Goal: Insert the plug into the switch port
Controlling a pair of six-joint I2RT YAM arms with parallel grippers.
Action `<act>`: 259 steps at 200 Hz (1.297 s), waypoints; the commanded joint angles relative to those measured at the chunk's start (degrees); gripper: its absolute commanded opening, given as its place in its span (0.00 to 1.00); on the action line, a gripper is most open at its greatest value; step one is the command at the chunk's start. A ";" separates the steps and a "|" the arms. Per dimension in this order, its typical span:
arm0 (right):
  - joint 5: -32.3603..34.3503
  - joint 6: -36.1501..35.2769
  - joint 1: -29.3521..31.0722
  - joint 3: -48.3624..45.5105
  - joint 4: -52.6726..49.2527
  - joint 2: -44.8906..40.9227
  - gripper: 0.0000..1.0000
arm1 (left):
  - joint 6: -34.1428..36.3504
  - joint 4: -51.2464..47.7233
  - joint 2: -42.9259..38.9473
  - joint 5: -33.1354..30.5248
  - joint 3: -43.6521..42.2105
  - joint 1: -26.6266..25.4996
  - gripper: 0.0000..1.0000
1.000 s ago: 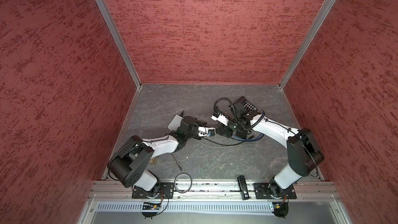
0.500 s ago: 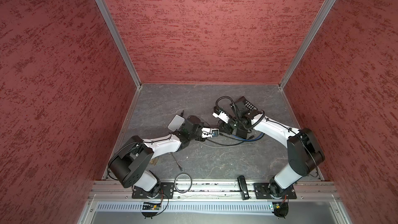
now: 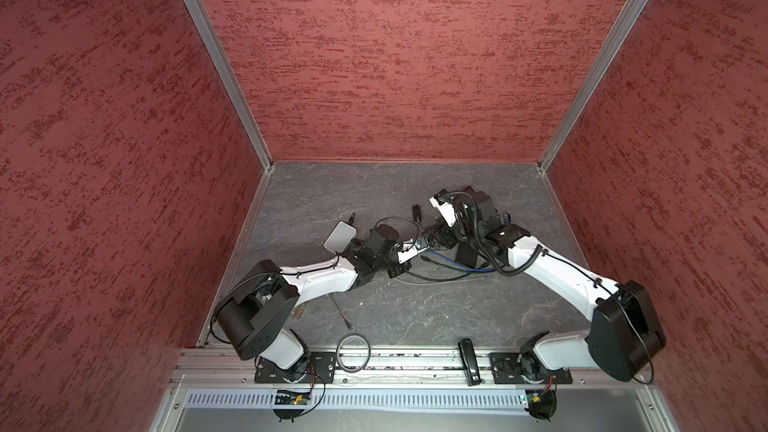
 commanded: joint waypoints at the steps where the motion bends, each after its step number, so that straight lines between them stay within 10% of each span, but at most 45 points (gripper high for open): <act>1: 2.83 7.71 -0.29 -1.00 0.82 -1.92 0.49 | -9.66 2.15 -0.44 -1.43 0.41 -1.09 0.11; 135: -5.64 20.75 -0.27 -8.89 3.13 -9.70 0.43 | -28.38 18.65 2.59 -2.09 -0.67 -2.02 0.11; 259: -11.22 27.71 -0.11 -10.38 11.21 -2.71 0.35 | -29.60 19.94 4.76 -0.04 0.50 -4.07 0.11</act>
